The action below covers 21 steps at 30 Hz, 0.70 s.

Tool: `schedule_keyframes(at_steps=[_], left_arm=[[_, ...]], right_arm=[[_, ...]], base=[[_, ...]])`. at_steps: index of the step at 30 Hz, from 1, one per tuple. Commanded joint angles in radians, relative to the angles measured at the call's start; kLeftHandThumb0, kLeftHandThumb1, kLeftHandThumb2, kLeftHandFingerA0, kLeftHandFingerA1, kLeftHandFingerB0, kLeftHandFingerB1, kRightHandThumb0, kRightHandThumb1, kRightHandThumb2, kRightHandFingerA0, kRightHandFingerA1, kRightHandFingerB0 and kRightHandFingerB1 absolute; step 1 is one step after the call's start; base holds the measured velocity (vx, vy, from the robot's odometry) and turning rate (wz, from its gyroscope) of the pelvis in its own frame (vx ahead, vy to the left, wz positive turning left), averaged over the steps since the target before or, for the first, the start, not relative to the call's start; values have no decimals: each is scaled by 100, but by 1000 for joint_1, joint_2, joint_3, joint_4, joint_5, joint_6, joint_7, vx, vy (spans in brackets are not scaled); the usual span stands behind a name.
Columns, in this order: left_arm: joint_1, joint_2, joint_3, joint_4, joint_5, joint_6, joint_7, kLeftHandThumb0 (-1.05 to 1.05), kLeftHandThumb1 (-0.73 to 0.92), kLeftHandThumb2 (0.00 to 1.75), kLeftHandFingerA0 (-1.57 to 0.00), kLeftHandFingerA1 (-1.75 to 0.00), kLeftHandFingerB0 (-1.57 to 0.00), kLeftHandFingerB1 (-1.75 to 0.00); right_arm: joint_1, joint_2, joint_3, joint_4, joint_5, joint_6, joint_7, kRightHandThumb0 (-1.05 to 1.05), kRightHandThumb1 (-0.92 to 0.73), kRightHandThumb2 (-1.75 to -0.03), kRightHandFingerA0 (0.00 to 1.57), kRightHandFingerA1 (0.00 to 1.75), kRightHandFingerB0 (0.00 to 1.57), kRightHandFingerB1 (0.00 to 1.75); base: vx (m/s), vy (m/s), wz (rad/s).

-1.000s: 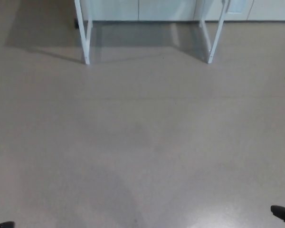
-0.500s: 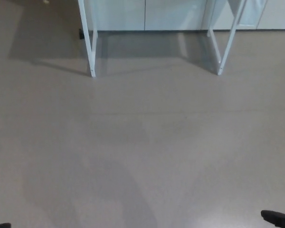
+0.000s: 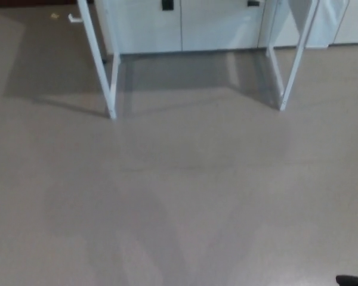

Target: The robot walks towards a desk on which an eraser is kept on the left hand side and a container is kept on the right hand side. The robot picks up the eraser using its left hand and places it in the container.

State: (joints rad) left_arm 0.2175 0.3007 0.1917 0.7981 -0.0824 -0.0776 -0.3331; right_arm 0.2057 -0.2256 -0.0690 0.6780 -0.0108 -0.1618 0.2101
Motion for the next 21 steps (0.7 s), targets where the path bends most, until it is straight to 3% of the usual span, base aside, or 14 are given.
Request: schedule_keyframes(at_steps=[1, 9, 21], left_arm=[[4, 25, -2, -10, 17, -65, 19, -39, 59, 58, -39, -47, -38, -37], [5, 39, -22, -1, 35, -83, 39, -38, 61, 58, -40, -48, -38, -37], [5, 57, -59, 19, 75, -128, 79, -39, 61, 58, -39, -46, -40, -37]], right_arm=[[-7, -12, 23, -4, -31, -43, -12, -37, -60, -58, 49, 57, 36, 47], [-6, -4, 28, -1, -23, -34, -7, -37, -59, -57, 48, 56, 36, 46], [-15, -6, 49, 3, -37, -36, -14, -36, -60, -57, 50, 57, 36, 45]], base=[[569, 278, 17], [432, 146, -8], [364, -136, 11]])
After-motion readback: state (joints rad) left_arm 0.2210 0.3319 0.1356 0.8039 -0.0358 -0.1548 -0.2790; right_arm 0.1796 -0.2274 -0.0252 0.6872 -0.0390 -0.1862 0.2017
